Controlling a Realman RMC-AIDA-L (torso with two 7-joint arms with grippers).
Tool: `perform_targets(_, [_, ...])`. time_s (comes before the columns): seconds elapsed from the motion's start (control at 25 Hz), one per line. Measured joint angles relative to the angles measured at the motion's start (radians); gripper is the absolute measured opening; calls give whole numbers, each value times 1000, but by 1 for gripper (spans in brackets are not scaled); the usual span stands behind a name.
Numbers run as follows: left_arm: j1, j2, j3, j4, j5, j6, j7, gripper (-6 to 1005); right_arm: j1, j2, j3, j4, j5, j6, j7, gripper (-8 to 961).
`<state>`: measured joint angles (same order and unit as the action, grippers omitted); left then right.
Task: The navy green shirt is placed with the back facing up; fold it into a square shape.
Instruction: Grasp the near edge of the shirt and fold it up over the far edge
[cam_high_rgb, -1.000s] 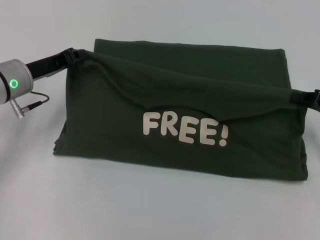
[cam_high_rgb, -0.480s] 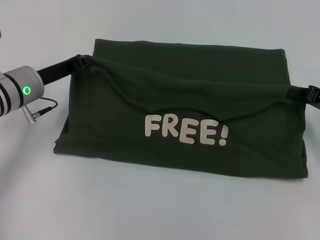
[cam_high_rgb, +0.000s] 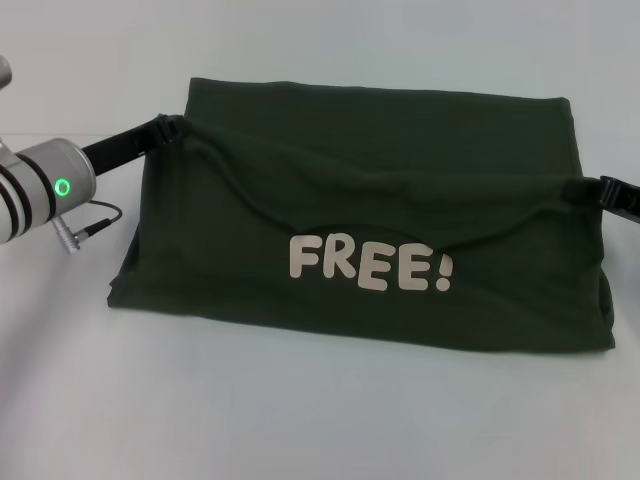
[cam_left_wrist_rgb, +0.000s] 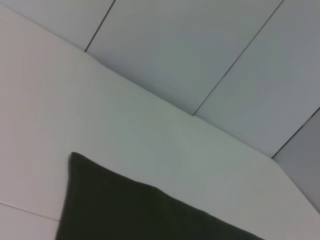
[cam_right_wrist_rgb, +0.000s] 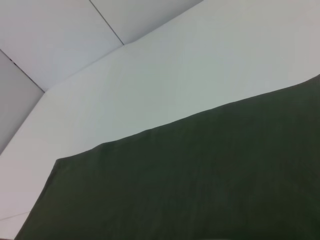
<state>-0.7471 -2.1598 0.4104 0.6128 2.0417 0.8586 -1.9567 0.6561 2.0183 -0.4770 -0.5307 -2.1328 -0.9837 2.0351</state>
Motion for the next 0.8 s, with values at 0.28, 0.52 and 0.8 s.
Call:
perform_targets(0.28, [-25, -4, 18, -97, -23, -169, 11, 51, 2, 14, -11, 0, 0, 56, -2, 186])
perform_targets(0.52, [-43, -4, 23, -158, -32, -290, 12, 169, -5, 17, -13, 1, -1, 77, 1, 272])
perform_targets(0.8, [-19, 7, 65, -144, -31, -238, 10, 342, -36, 0, 7, -2, 2, 8, 21, 582])
